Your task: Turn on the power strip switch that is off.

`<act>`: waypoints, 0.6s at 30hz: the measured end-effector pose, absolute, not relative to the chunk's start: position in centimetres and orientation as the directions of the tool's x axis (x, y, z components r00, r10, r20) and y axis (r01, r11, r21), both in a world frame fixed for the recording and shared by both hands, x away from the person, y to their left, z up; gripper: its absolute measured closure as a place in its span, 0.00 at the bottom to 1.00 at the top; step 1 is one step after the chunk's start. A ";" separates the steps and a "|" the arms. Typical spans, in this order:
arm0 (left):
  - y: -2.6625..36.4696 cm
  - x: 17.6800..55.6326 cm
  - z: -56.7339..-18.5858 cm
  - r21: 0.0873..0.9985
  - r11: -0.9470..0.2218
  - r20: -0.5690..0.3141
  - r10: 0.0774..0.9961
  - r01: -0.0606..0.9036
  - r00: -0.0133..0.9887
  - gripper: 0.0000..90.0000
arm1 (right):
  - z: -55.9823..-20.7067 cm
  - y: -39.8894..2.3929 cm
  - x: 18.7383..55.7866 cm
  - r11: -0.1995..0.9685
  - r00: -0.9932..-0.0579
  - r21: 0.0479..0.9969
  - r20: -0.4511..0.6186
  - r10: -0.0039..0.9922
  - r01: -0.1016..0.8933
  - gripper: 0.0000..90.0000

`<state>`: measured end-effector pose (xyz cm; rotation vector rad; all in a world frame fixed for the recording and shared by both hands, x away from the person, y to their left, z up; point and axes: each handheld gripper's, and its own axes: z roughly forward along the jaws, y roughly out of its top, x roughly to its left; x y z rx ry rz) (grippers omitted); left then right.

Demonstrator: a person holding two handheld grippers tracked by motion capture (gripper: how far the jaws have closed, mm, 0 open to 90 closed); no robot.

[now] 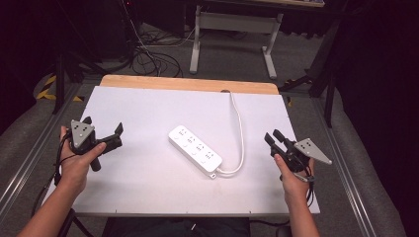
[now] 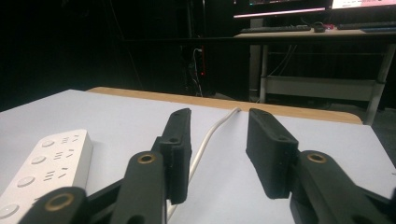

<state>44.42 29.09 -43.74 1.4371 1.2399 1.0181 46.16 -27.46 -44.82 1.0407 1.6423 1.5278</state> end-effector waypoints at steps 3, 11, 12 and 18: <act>29.1 44.4 -43.7 0.979 -0.037 0.008 0.990 0.200 0.142 0.01 | -44.8 -27.4 46.1 0.003 -0.477 0.994 0.051 0.878 0.112 0.73; 29.0 44.4 -43.7 0.979 -0.044 0.014 0.989 0.200 0.150 0.02 | -44.7 -27.3 46.0 0.012 -0.498 0.994 0.043 0.866 0.107 0.85; 29.0 44.4 -43.8 0.979 -0.045 0.014 0.988 0.200 0.152 0.02 | -44.7 -27.3 46.0 0.012 -0.500 0.994 0.044 0.865 0.109 0.88; 29.0 44.4 -43.8 0.979 -0.047 0.016 0.988 0.199 0.156 0.03 | -44.1 -27.3 45.6 0.001 -0.504 0.992 0.064 0.861 0.127 1.00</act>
